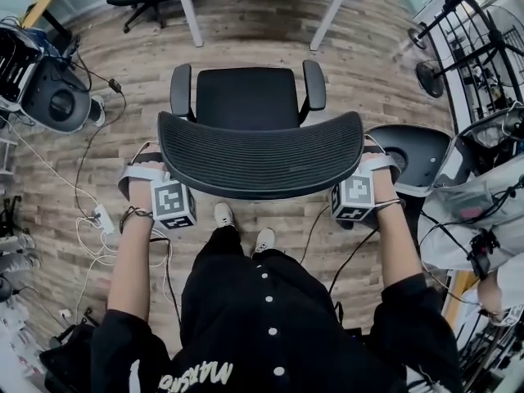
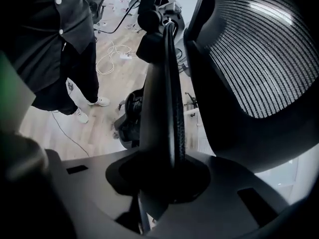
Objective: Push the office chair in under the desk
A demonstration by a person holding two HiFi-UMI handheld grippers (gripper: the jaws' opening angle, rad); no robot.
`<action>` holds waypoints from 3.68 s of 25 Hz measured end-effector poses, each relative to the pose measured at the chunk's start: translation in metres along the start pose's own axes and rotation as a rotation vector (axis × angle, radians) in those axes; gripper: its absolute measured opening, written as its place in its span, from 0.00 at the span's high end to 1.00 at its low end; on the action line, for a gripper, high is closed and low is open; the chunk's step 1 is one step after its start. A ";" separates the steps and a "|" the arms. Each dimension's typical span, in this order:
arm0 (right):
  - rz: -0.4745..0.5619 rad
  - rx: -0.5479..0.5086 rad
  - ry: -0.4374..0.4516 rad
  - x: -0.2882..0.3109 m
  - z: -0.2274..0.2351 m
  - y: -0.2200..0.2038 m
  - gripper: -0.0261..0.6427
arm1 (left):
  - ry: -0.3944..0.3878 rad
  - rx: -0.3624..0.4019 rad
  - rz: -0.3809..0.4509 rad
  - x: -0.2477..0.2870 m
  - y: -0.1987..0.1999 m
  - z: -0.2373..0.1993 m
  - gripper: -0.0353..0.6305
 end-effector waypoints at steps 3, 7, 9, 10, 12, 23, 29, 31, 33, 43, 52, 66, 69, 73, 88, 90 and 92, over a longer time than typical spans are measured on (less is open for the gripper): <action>0.006 0.005 0.007 0.005 -0.003 0.005 0.84 | 0.011 0.019 0.005 -0.003 -0.002 -0.007 0.83; 0.008 0.028 0.015 0.008 -0.001 0.012 0.84 | 0.047 0.051 0.010 -0.012 -0.006 -0.033 0.83; 0.004 0.031 0.015 0.011 0.002 0.013 0.84 | 0.043 0.052 0.011 -0.009 -0.010 -0.034 0.83; 0.000 0.031 0.015 0.013 0.003 0.013 0.84 | 0.042 0.052 0.012 -0.007 -0.011 -0.036 0.83; -0.006 0.031 0.014 0.017 0.007 0.013 0.84 | 0.042 0.051 0.013 -0.004 -0.013 -0.041 0.83; -0.019 0.057 -0.007 0.040 0.040 0.014 0.84 | 0.048 0.063 0.013 0.025 -0.030 -0.070 0.83; -0.025 0.066 -0.039 0.052 0.054 0.014 0.83 | 0.054 0.074 0.018 0.036 -0.036 -0.083 0.83; -0.026 0.071 -0.041 0.056 0.058 0.016 0.83 | 0.055 0.076 0.021 0.040 -0.040 -0.087 0.83; -0.026 0.073 -0.043 0.059 0.061 0.018 0.83 | 0.054 0.076 0.025 0.043 -0.043 -0.091 0.83; -0.033 0.096 -0.047 0.073 0.078 0.009 0.82 | 0.061 0.086 0.038 0.059 -0.042 -0.109 0.82; -0.015 0.078 -0.043 0.084 0.094 0.015 0.82 | 0.067 0.077 0.021 0.066 -0.050 -0.118 0.82; -0.065 0.103 0.001 0.112 0.113 0.023 0.82 | 0.089 0.076 0.020 0.089 -0.075 -0.142 0.81; -0.061 0.109 -0.007 0.115 0.121 0.029 0.82 | 0.082 0.071 0.028 0.096 -0.081 -0.145 0.81; -0.050 0.106 -0.018 0.123 0.132 0.030 0.82 | 0.064 0.058 0.033 0.108 -0.086 -0.145 0.81; -0.036 0.091 -0.025 0.157 0.179 0.027 0.82 | 0.077 0.037 0.030 0.147 -0.101 -0.188 0.80; -0.045 0.091 -0.016 0.160 0.185 0.026 0.82 | 0.104 0.058 0.008 0.141 -0.102 -0.204 0.80; -0.050 0.093 -0.009 0.163 0.191 0.026 0.82 | 0.117 0.064 0.003 0.142 -0.105 -0.214 0.80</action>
Point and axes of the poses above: the fingertips, and each gripper's own axes: x forward along the fingers, z to its right, y out of its top, the point moved 1 cm from there along -x, backward along the fingers, and after that the axes turned 15 degrees about x, right-handed, at the moved point
